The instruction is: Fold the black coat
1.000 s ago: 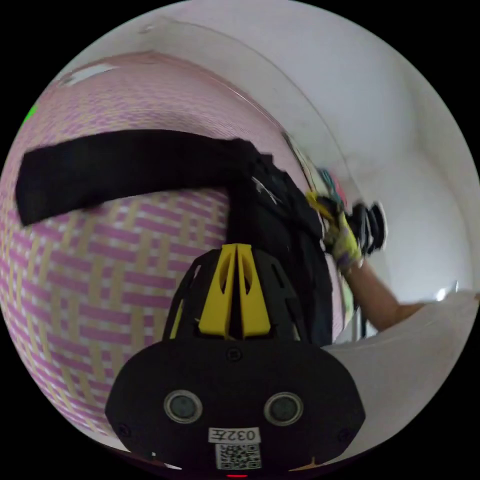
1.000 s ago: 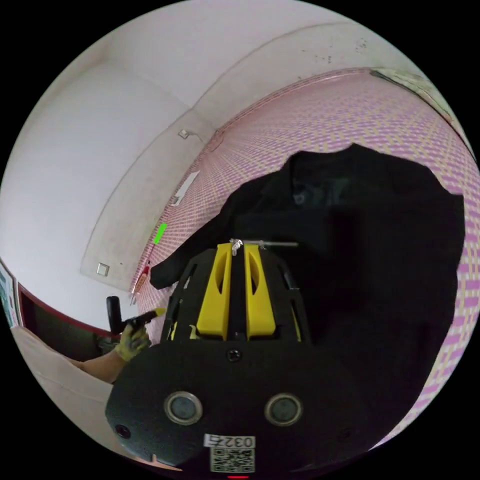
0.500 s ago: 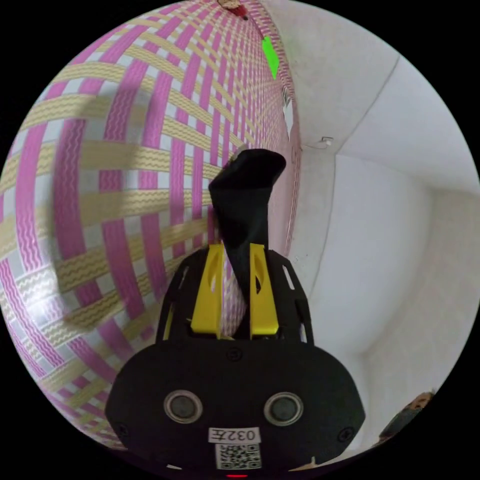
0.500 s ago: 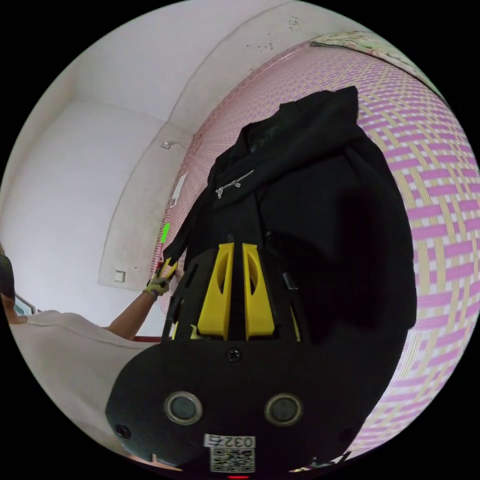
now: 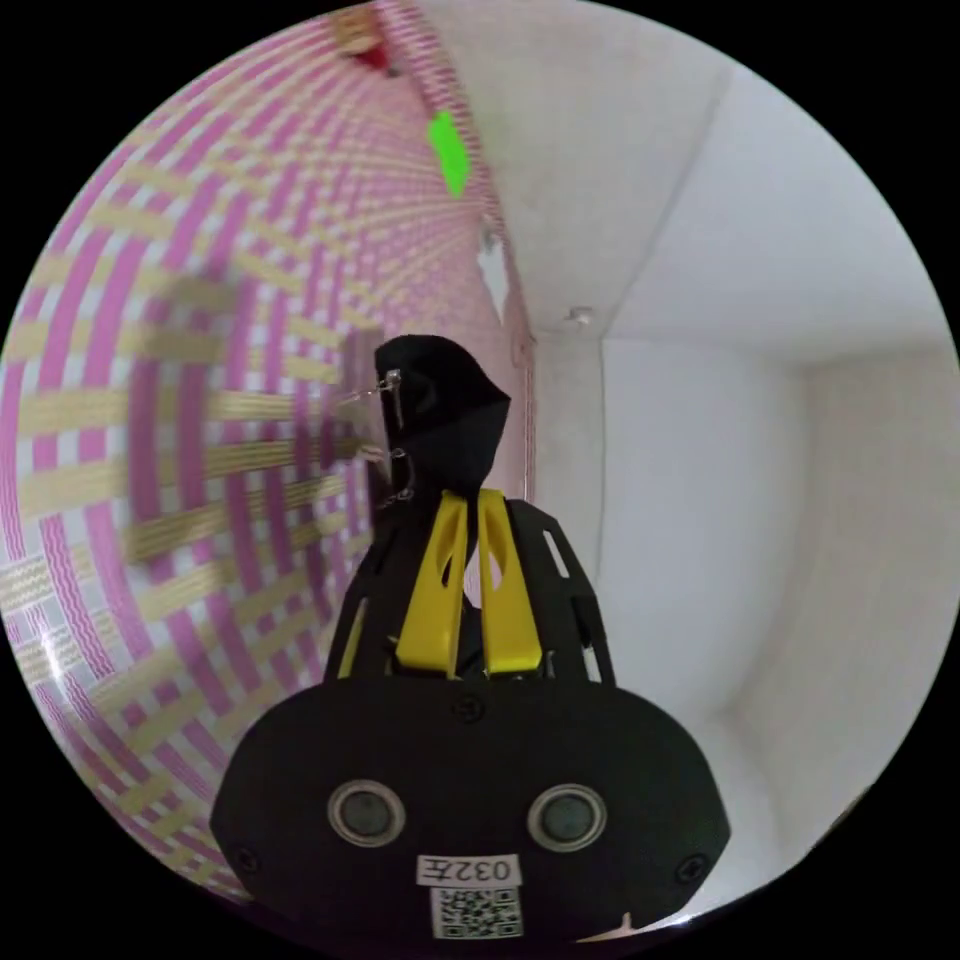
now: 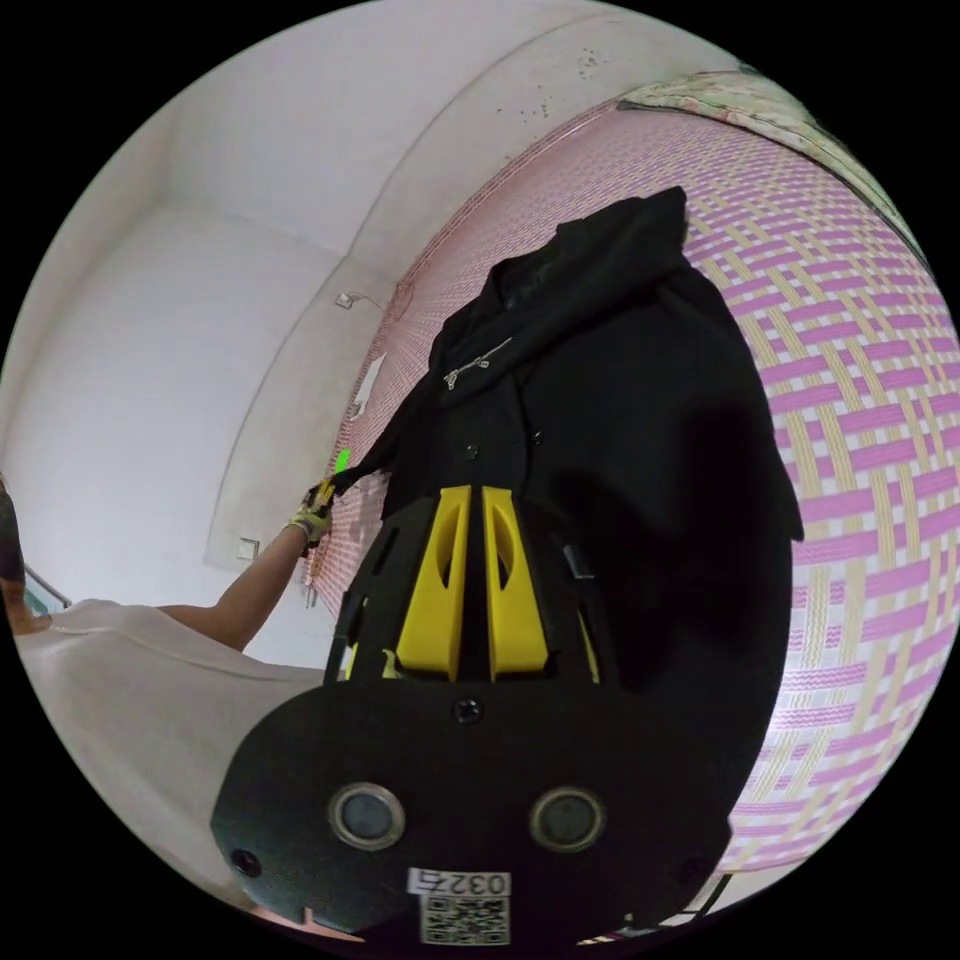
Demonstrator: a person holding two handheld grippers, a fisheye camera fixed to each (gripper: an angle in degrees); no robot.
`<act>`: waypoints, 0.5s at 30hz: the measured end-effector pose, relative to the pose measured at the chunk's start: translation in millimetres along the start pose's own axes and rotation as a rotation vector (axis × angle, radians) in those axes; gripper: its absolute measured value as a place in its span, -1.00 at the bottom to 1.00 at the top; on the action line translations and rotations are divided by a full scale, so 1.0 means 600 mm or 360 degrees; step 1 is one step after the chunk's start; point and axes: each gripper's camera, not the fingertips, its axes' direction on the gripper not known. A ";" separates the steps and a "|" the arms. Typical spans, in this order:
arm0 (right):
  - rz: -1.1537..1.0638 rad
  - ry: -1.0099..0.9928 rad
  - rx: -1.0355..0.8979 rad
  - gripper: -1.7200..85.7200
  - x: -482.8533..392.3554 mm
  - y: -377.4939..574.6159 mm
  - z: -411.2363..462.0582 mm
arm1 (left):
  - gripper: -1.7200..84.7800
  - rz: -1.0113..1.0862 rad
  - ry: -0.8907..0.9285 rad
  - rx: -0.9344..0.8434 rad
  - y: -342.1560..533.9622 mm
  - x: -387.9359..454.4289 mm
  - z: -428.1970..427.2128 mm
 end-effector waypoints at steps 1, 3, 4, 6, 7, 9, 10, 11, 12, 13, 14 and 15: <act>0.0014 -0.0006 0.0017 -0.92 0.007 0.004 -0.012 | -0.98 0.0171 -0.0045 -0.0038 0.014 0.067 0.017; 0.0034 -0.0014 0.0045 -0.92 0.018 0.009 -0.031 | -0.98 0.0503 -0.0102 -0.0130 0.053 0.184 0.057; 0.0048 -0.0022 0.0061 -0.92 0.026 0.012 -0.042 | -0.99 0.0730 -0.0134 -0.0199 0.093 0.266 0.090; 0.0067 -0.0036 0.0079 -0.92 0.038 0.013 -0.058 | -0.99 0.1062 -0.0130 -0.0308 0.174 0.383 0.145; 0.0080 -0.0044 0.0088 -0.92 0.045 0.013 -0.068 | -0.99 0.1268 -0.0102 -0.0392 0.242 0.451 0.183; 0.0097 -0.0055 0.0102 -0.92 0.056 0.010 -0.082 | -0.99 0.1530 -0.0043 -0.0543 0.356 0.527 0.245; 0.0105 -0.0063 0.0113 -0.92 0.063 0.007 -0.091 | -0.98 0.1654 -0.0008 -0.0669 0.435 0.556 0.290; 0.0111 -0.0065 0.0121 -0.92 0.069 0.004 -0.101 | -0.98 0.1735 0.0004 -0.0806 0.514 0.566 0.339; 0.0113 -0.0063 0.0122 -0.92 0.072 0.002 -0.105 | -0.98 0.1756 -0.0004 -0.0883 0.552 0.563 0.365; 0.0119 -0.0061 0.0121 -0.92 0.078 -0.003 -0.113 | -0.98 0.1781 -0.0050 -0.1040 0.626 0.546 0.419; 0.0127 -0.0058 0.0119 -0.92 0.084 -0.007 -0.120 | -0.98 0.1817 -0.0137 -0.1192 0.699 0.514 0.473; 0.0131 -0.0054 0.0118 -0.92 0.088 -0.010 -0.124 | -0.98 0.1845 -0.0200 -0.1268 0.734 0.494 0.500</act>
